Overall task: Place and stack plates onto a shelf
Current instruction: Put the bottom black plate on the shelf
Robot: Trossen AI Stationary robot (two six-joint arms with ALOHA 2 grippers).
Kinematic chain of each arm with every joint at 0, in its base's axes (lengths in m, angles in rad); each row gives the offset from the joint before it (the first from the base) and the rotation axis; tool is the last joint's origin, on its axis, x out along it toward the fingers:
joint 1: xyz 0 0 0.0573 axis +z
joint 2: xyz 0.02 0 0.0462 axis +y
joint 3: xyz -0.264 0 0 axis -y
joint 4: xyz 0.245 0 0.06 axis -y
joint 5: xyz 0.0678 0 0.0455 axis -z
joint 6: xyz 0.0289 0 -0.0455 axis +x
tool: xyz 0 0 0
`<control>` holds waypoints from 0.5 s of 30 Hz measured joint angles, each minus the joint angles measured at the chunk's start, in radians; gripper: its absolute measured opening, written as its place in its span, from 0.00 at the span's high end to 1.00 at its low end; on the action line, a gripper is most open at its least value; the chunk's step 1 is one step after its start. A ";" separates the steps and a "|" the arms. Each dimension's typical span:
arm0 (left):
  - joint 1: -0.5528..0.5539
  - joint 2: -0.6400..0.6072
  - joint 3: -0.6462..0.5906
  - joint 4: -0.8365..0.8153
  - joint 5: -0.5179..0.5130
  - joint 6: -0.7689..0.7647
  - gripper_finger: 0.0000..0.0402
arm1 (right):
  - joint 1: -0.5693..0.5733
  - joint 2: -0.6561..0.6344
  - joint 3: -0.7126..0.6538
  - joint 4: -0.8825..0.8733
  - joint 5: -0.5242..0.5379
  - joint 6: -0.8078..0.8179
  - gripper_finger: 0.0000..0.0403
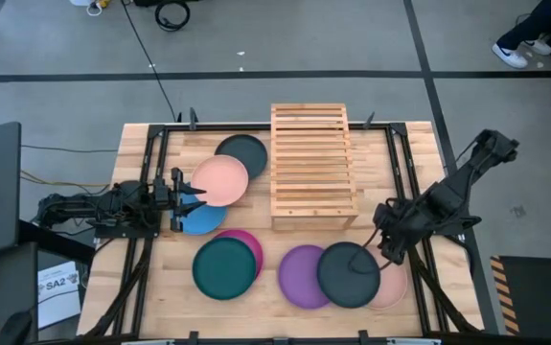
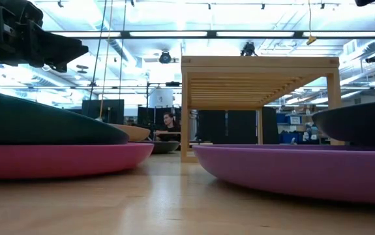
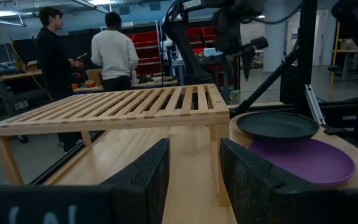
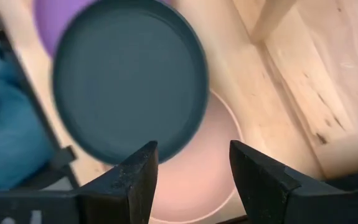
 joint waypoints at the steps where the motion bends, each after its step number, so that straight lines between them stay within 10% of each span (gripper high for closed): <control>1: 0.000 0.000 0.000 0.000 0.000 0.000 0.64 | 0.005 0.015 0.000 -0.003 0.005 0.002 0.49; 15: 0.000 0.000 0.000 0.000 0.000 0.000 0.64 | 0.032 0.153 -0.073 0.055 0.065 -0.001 0.49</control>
